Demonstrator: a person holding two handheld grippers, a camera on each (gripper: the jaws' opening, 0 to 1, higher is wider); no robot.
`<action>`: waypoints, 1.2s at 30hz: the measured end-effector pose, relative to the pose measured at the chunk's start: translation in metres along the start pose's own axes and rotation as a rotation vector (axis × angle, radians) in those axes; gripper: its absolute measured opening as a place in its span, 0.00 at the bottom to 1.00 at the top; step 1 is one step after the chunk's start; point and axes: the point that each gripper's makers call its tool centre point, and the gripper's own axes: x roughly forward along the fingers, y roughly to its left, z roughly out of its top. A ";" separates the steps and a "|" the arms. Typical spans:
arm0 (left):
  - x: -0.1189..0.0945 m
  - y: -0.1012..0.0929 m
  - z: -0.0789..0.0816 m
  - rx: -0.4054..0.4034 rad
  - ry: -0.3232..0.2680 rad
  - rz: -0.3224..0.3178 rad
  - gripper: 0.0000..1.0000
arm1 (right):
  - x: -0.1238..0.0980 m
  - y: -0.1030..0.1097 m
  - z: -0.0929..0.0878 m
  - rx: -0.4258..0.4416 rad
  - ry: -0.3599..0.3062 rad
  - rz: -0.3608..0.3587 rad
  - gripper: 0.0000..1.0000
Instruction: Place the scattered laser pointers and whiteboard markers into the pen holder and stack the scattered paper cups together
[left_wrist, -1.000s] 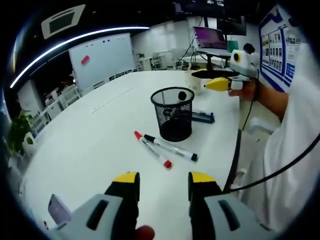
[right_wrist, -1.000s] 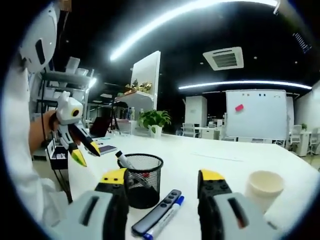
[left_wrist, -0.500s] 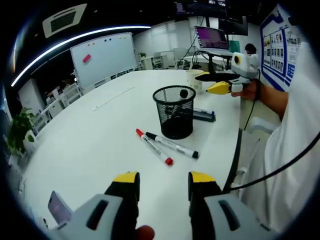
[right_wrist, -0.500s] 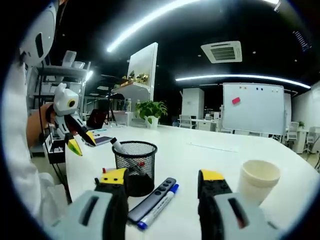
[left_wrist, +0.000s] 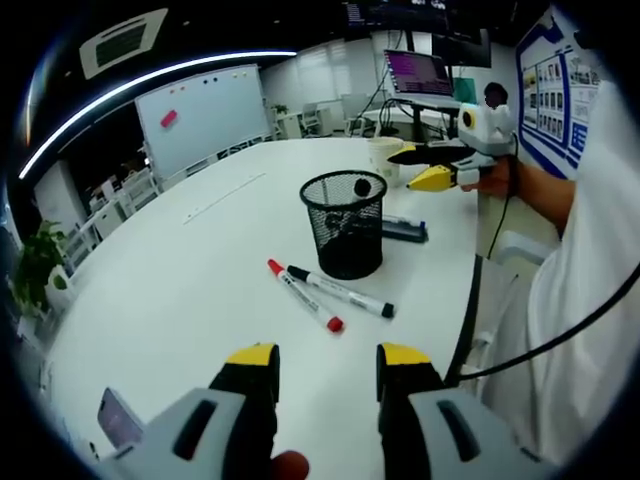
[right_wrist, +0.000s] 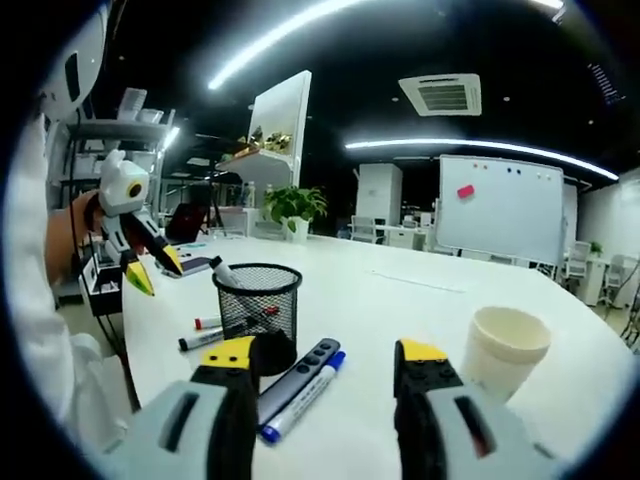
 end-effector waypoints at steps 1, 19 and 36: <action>0.000 0.000 0.000 0.000 0.001 0.001 0.40 | 0.000 -0.002 -0.001 0.018 0.002 -0.002 0.53; 0.001 -0.006 -0.002 0.003 0.004 -0.011 0.40 | -0.002 0.003 -0.026 0.032 0.113 0.009 0.52; 0.002 -0.007 -0.002 0.006 0.003 -0.011 0.40 | -0.004 0.006 -0.039 -0.009 0.169 0.011 0.51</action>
